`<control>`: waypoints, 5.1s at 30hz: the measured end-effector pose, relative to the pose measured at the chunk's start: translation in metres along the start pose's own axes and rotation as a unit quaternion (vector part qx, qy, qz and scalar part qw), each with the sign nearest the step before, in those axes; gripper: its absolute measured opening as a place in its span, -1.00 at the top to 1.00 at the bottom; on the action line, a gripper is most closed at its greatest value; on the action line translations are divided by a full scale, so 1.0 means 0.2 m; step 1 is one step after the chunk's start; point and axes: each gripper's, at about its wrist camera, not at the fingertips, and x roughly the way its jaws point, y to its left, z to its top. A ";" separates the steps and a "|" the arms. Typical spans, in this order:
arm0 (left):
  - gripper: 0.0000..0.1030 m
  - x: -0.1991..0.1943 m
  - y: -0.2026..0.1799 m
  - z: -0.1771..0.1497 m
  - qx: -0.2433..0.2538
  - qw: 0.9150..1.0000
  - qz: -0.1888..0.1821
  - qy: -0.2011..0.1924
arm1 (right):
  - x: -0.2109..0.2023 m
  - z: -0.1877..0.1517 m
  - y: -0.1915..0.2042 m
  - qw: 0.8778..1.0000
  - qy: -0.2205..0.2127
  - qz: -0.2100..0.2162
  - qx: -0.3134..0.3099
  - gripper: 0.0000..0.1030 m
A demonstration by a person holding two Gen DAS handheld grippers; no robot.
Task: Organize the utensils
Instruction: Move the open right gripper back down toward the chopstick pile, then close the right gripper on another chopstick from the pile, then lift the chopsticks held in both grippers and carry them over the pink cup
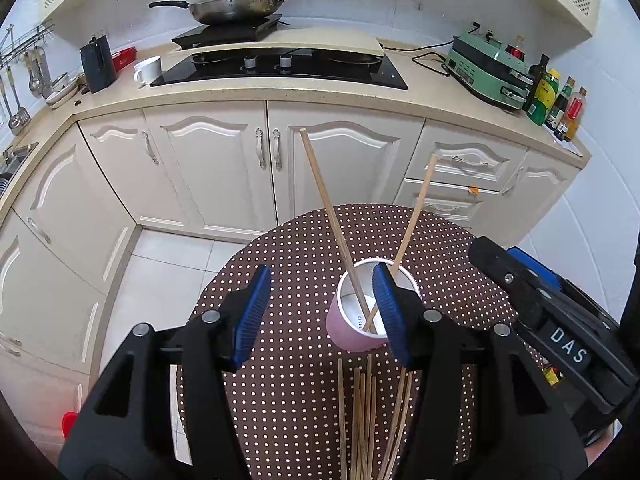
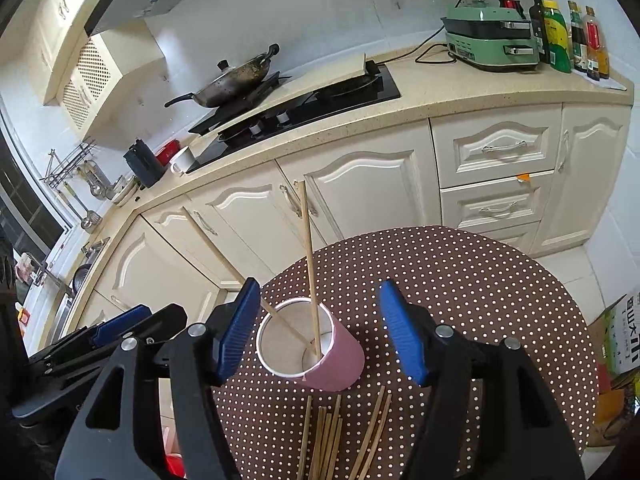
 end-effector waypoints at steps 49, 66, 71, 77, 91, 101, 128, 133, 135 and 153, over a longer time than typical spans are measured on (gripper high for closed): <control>-0.33 0.10 0.01 -0.66 -0.003 0.989 0.033 0.141 | 0.06 -0.64 -0.23 0.980 0.178 -0.087 0.029 -0.70; -0.33 0.29 0.06 -0.84 -0.004 0.977 0.037 0.208 | 0.22 -0.87 -0.22 0.963 0.233 -0.131 -0.008 -0.70; -0.33 0.36 0.06 -0.85 -0.001 0.975 0.033 0.222 | 0.30 -0.91 -0.22 0.956 0.245 -0.156 -0.036 -0.70; -0.33 0.42 0.07 -0.84 0.006 0.973 0.025 0.229 | 0.35 -0.93 -0.17 0.952 0.252 -0.163 -0.063 -0.67; -0.34 0.61 0.06 -0.73 0.010 0.971 0.012 0.238 | 0.35 -0.81 -0.29 0.965 0.225 -0.127 -0.033 0.80; -0.02 0.67 0.06 -0.74 -0.005 0.976 0.032 0.217 | 0.35 -0.75 -0.37 0.967 0.225 -0.117 -0.023 0.88; 0.79 0.61 0.13 -0.82 0.024 0.971 0.000 0.237 | 0.33 -0.78 -0.30 0.964 0.239 -0.118 -0.028 0.91; 0.79 0.62 0.10 -0.77 -0.002 0.971 0.011 0.240 | 0.33 -0.77 -0.31 0.964 0.239 -0.114 -0.007 0.89; 0.81 0.63 0.11 -0.76 0.000 0.972 0.011 0.236 | 0.33 -0.77 -0.31 0.963 0.243 -0.114 -0.002 0.89; 0.87 0.33 0.12 -0.54 -0.006 0.988 0.050 0.145 | -0.01 -0.42 -0.23 0.990 0.128 -0.046 0.027 0.89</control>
